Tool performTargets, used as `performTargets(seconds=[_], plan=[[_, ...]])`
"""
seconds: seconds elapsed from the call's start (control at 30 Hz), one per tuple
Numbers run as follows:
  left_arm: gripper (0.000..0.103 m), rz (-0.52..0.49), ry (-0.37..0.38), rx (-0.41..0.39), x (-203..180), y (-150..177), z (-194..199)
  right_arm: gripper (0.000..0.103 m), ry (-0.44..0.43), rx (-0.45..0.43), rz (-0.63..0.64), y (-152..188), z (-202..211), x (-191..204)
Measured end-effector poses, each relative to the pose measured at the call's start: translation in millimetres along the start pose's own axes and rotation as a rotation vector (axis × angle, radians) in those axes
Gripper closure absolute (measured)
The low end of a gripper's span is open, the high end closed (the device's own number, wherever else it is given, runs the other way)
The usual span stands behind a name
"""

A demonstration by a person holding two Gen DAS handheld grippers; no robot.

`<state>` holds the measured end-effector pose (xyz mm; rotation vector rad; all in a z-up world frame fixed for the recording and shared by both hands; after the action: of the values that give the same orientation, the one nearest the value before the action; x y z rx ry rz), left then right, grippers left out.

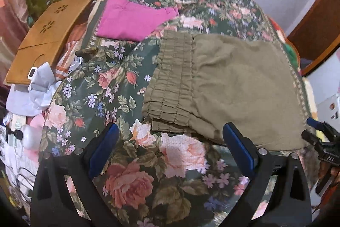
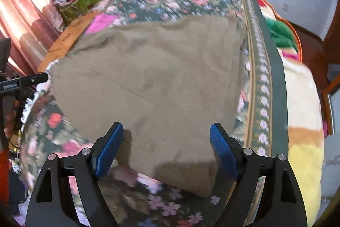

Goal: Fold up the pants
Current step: 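Open both tools and lift them away from the folded pants, then grasp the gathered waistband with the left tool and lift it up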

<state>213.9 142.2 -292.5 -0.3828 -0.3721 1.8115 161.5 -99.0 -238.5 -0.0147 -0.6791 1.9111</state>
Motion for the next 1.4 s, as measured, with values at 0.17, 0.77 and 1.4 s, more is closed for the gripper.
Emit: performTargets(seconds=[0.17,0.77,1.4], plan=[[0.004,0.068,0.054,-0.018,-2,0,14,0.022,-0.023,-0.112,0.051,-30,18,26],[0.003,0.121,0.245,0.16,-35,24,-27,0.022,-0.105,-0.006,0.011,-4,-40,43],[0.049,0.186,0.203,0.08,-21,-18,-52,0.022,-0.126,0.002,0.019,-2,-41,46]])
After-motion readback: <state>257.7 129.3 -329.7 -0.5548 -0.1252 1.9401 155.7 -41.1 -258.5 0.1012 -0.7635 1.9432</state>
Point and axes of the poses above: each gripper's, at about its wrist camera, not at the fingertips, and z roughly against the way its jaws point, x to its left, y to its underside, the point moved 8 cm from there along -z, roughly the way its jaws point, and after that the axes turned 6 degrees about -y, right-handed, at the moved point
